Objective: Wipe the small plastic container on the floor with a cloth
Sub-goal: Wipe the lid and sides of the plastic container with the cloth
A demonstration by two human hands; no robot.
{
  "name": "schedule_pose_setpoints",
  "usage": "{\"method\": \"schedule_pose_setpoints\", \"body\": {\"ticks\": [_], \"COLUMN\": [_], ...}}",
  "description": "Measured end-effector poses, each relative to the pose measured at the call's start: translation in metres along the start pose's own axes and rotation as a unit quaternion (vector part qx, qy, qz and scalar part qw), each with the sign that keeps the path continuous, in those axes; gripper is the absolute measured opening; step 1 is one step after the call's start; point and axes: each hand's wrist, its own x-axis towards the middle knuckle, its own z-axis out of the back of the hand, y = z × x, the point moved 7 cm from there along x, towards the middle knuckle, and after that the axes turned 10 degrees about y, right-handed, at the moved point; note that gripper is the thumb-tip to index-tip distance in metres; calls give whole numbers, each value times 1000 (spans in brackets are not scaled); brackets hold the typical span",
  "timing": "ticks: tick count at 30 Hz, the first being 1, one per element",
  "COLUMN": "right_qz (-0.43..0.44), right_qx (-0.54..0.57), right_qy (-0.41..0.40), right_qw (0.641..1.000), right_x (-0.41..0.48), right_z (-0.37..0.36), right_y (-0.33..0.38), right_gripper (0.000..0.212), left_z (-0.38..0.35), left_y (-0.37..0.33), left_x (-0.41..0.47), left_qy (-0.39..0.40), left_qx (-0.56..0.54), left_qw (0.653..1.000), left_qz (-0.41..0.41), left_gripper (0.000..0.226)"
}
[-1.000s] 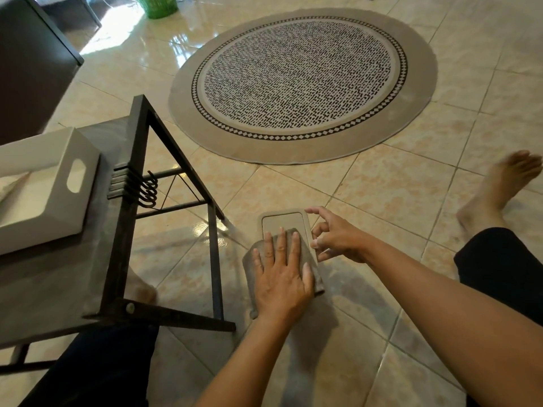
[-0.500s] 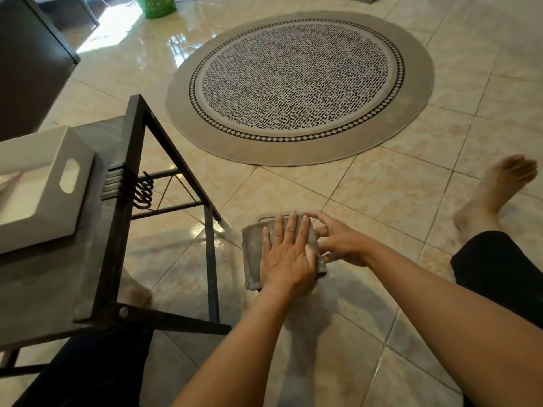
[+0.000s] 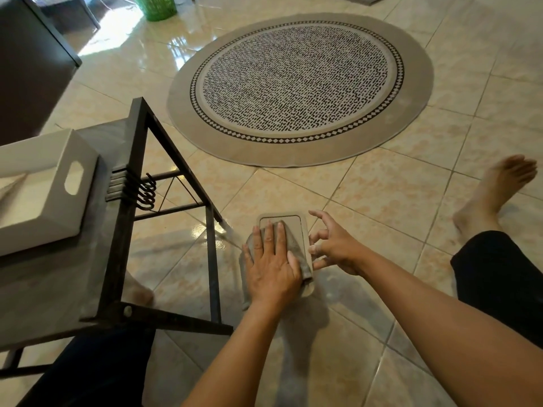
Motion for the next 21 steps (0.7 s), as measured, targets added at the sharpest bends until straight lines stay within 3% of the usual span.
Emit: {"method": "schedule_pose_setpoints", "body": {"ticks": [9,11,13,15,17,21], "right_qz": [0,-17,-1,36,46,-4], "right_qx": [77,-10,-179,-291,-363,-411], "right_qy": [-128,-172,-235,-208,-130,19], "right_qw": [989,985,955,933,922,911], "right_x": [-22,-27,-24,-10,8,32], "right_z": [-16,-1,25,33,32,24], "right_y": [-30,-24,2,32,50,62], "right_gripper": [84,77,61,48,45,54], "left_z": [-1,0,0,1,2,0], "left_y": [-15,-16,-14,-12,-10,-6], "left_x": [-5,-3,-1,-1,-2,0], "left_qy": [10,14,18,17,16,25], "left_qx": [-9,3,10,26,46,69], "left_qw": [1000,1000,998,995,991,983], "left_qz": [19,-20,-55,-90,-125,-169], "left_gripper": [67,68,68,67,66,64]}}
